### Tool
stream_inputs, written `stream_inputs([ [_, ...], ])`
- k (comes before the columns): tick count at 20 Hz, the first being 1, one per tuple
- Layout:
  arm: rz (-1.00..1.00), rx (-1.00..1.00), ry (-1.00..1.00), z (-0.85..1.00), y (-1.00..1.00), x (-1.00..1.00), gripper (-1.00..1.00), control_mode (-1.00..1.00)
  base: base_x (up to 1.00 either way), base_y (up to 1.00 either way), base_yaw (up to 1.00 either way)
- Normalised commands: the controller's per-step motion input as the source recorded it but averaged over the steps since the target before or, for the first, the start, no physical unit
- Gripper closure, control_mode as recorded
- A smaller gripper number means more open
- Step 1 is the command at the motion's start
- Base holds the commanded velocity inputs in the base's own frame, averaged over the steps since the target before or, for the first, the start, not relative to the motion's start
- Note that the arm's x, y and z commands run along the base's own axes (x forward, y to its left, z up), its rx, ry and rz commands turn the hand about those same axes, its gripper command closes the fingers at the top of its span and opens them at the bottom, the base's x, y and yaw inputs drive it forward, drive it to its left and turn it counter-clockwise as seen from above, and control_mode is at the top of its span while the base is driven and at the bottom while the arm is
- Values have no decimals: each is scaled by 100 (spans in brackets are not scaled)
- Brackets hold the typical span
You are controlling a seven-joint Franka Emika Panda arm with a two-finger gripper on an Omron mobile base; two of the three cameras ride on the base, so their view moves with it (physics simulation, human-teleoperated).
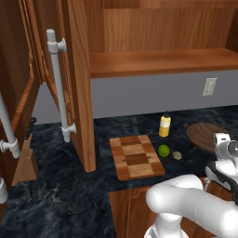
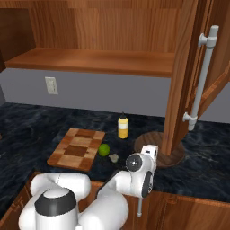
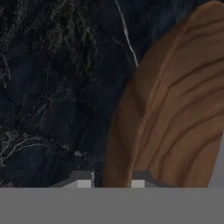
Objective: Open the cabinet. Place the bowl and condiment on the counter. Then place the lime and garlic on the cutting board.
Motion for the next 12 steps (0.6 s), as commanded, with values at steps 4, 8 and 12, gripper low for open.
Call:
stream_inputs([
  [4,1,-4,0,50,0,-3,-100,-100,0,0,0],
  [8,0,0,0,80,10,-3,-100,-100,0,0,0],
  [12,2,1,6,80,50,-43,-100,-100,0,0,0],
])
